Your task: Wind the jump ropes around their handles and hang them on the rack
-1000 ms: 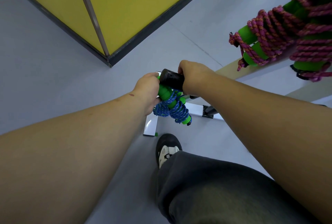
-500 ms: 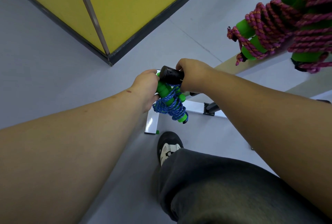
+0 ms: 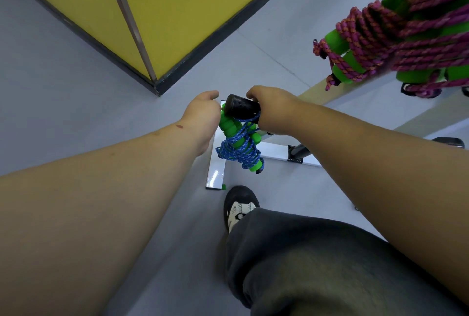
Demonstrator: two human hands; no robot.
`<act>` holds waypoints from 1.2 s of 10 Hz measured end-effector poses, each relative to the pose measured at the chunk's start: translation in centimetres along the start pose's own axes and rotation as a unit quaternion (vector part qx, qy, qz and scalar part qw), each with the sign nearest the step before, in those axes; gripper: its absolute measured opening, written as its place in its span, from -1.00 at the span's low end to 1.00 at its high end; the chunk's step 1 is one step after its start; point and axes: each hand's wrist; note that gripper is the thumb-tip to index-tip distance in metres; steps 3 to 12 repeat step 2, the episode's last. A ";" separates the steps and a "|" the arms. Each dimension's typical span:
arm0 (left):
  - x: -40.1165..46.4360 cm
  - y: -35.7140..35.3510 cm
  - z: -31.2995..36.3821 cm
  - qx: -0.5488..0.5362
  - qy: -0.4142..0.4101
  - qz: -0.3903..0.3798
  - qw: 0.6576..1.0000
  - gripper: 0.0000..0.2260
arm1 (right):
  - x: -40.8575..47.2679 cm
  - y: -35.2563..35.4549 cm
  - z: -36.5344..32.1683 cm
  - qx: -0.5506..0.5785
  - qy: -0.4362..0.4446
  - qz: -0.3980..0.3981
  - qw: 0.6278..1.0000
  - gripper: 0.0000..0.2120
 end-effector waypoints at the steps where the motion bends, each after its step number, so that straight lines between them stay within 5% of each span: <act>1: -0.6 0.6 0.3 0.030 -0.018 0.000 0.999 -0.50 | -0.7 -0.2 -0.1 -0.026 0.006 0.002 1.000 -0.36; 12: -1.0 1.4 1.0 0.063 -0.049 0.017 0.997 -0.49 | -1.1 0.1 0.0 -0.050 0.009 0.015 0.999 -0.41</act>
Point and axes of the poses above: each hand's wrist, its own x-axis towards the middle knuckle, its own y-axis out of the back of the hand, z = x × y, and after that the axes turned 6 degrees about -x, right-handed
